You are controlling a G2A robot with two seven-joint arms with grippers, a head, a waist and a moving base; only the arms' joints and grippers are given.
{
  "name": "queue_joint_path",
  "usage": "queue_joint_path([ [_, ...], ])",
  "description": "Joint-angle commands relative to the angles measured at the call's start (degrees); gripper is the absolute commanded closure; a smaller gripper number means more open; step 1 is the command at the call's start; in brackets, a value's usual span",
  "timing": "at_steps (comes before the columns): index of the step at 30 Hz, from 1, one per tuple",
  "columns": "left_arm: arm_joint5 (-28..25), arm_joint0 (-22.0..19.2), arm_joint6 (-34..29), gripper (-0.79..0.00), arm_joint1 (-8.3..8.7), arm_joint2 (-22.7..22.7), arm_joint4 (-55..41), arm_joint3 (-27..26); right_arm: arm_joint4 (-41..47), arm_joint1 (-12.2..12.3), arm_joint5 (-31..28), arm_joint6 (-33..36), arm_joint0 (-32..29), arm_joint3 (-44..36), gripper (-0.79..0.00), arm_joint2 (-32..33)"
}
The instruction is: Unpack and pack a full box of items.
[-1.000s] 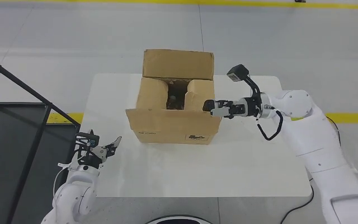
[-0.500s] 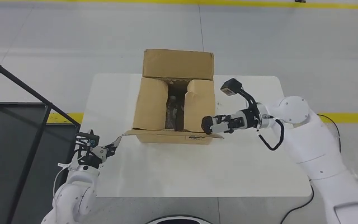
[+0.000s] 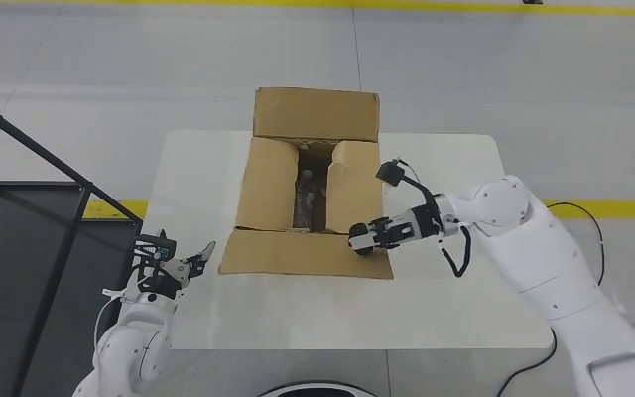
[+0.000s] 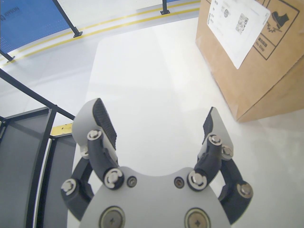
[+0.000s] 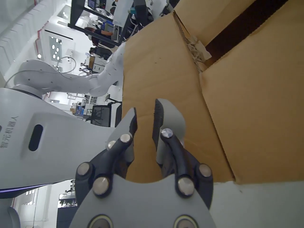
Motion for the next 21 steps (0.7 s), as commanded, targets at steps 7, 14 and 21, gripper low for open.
queue_joint_path([
  [7, 0.0, 0.0, 0.0, -0.785, 0.00, 0.0, 0.0, 0.0, -7.1, 0.6, -1.9, -1.9, 1.1, 0.2, 0.000, -3.8],
  [14, 0.0, 0.0, 0.0, -0.785, 0.00, 0.0, 0.0, 0.0, -12.8, 0.6, -4.3, -4.3, 1.5, 1.4, 0.000, -6.0],
  [21, 0.0, 0.0, 0.0, -0.785, 0.00, 0.0, 0.0, 0.0, -13.0, 0.5, -5.0, -5.0, 1.9, 1.9, 0.000, -6.2],
])
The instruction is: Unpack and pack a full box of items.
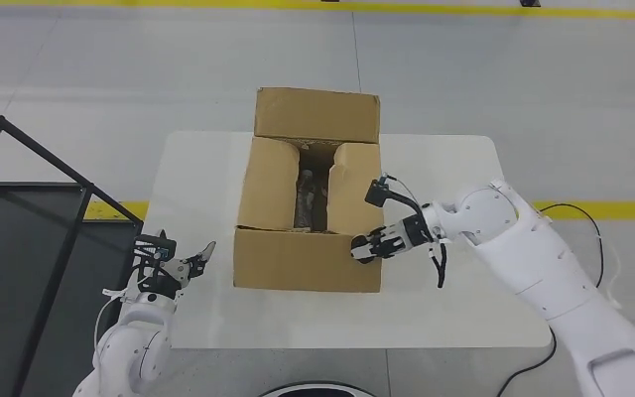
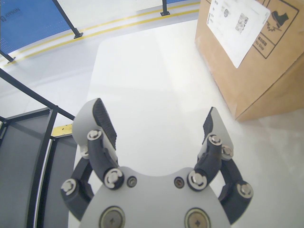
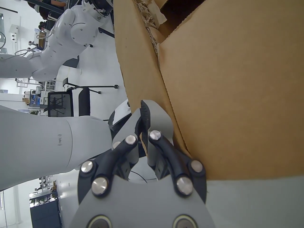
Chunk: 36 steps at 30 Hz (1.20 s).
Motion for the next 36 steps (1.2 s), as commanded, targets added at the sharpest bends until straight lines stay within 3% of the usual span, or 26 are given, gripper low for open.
queue_joint_path([
  [1, 0.0, 0.0, 0.0, -0.785, 0.00, 0.0, 0.0, 0.0, 0.5, 0.1, -0.3, -0.3, 0.1, 0.0, 0.000, 0.2],
  [15, 0.0, 0.0, 0.0, -0.785, 0.00, 0.0, 0.0, 0.0, 0.4, 1.8, -6.8, -6.8, -0.2, -4.1, 0.000, 2.5],
  [28, 0.0, 0.0, 0.0, -0.785, 0.00, 0.0, 0.0, 0.0, -1.0, 2.7, -8.5, -8.5, -0.9, -6.1, 0.000, 2.6],
  [31, 0.0, 0.0, 0.0, -0.785, 0.00, 0.0, 0.0, 0.0, -10.1, 2.9, -7.8, -8.1, -0.2, -10.3, 0.000, 2.3],
  [36, 0.0, 0.0, 0.0, -0.785, 0.00, 0.0, 0.0, 0.0, -18.0, 3.5, -10.1, -10.8, -2.1, -16.0, 0.000, 3.7],
])
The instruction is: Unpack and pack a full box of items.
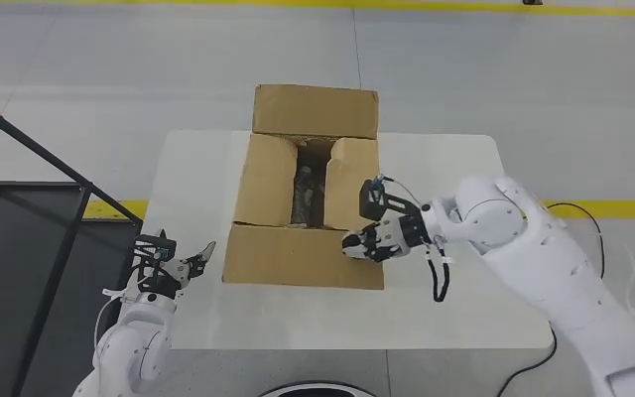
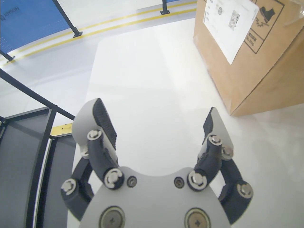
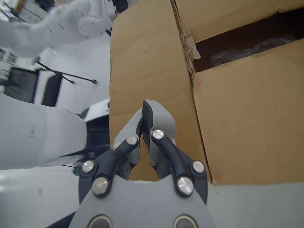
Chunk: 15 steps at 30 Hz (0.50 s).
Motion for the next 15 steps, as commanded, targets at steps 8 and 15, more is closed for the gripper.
queue_joint_path([
  [8, 0.0, 0.0, 0.0, -0.785, 0.00, 0.0, 0.0, 0.0, -13.3, 0.4, 4.9, -2.6, -2.9, -4.7, 0.000, 0.7],
  [15, 0.0, 0.0, 0.0, -0.785, 0.00, 0.0, 0.0, 0.0, -17.8, 0.8, 6.2, -1.9, -4.0, -5.7, 0.000, 1.4],
])
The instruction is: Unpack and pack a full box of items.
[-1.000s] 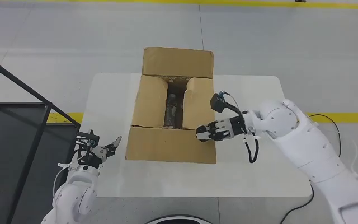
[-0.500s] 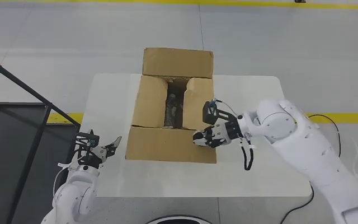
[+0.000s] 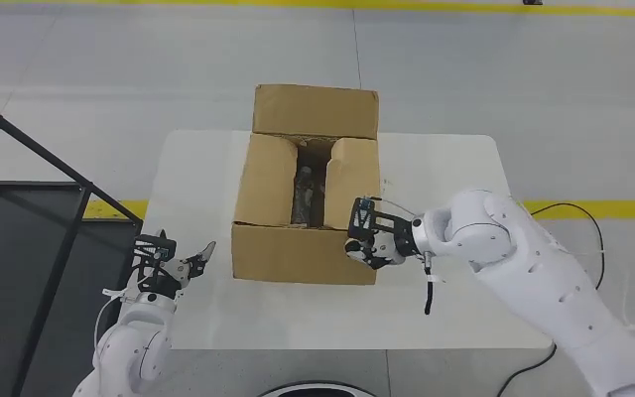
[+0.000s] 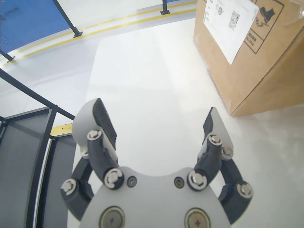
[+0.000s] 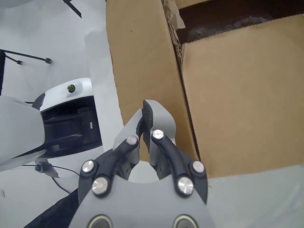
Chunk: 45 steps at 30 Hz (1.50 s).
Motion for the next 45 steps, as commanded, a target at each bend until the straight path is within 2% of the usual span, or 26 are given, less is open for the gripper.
queue_joint_path([
  [1, 0.0, 0.0, 0.0, -0.785, 0.00, 0.0, 0.0, 0.0, -0.8, 0.1, -0.2, 0.8, -0.1, -0.1, 0.000, 0.2],
  [13, 0.0, 0.0, 0.0, -0.785, 0.00, 0.0, 0.0, 0.0, -1.0, 1.2, -1.3, 3.6, -0.8, -1.5, 0.000, 3.3],
  [18, 0.0, 0.0, 0.0, -0.785, 0.00, 0.0, 0.0, 0.0, 8.3, 1.8, -7.0, 1.6, -0.7, -2.7, 0.000, 5.1],
  [21, 0.0, 0.0, 0.0, -0.785, 0.00, 0.0, 0.0, 0.0, 13.7, 2.4, -8.5, 0.1, 1.0, -3.0, 0.000, 5.2],
  [23, 0.0, 0.0, 0.0, -0.785, 0.00, 0.0, 0.0, 0.0, 18.0, 2.7, -7.7, 0.9, 2.6, -1.3, 0.000, 5.1],
  [25, 0.0, 0.0, 0.0, -0.785, 0.00, 0.0, 0.0, 0.0, 24.9, 2.5, -4.1, 2.7, 4.0, 1.7, 0.000, 5.0],
  [26, 0.0, 0.0, 0.0, -0.785, 0.00, 0.0, 0.0, 0.0, 27.6, 2.4, -1.9, 4.5, 5.2, 2.6, -0.037, 4.8],
  [27, 0.0, 0.0, 0.0, -0.785, 0.00, 0.0, 0.0, 0.0, 30.8, 2.1, -0.8, 5.2, 6.0, 3.2, -0.376, 4.7],
  [28, 0.0, 0.0, 0.0, -0.785, 0.00, 0.0, 0.0, 0.0, 32.1, 2.1, -0.5, 5.3, 6.2, 3.6, -0.785, 4.7],
  [37, 0.0, 0.0, 0.0, -0.785, 0.00, 0.0, 0.0, 0.0, 33.2, 2.0, 0.1, 4.4, 5.6, 3.5, -0.785, 4.7],
  [41, 0.0, 0.0, 0.0, -0.785, 0.00, 0.0, 0.0, 0.0, 41.3, 0.8, 3.8, 6.3, 8.3, 5.4, -0.785, 3.7],
  [45, 0.0, 0.0, 0.0, -0.785, 0.00, 0.0, 0.0, 0.0, 51.2, -1.9, 7.9, 7.9, 13.1, 11.8, -0.785, 0.4],
])
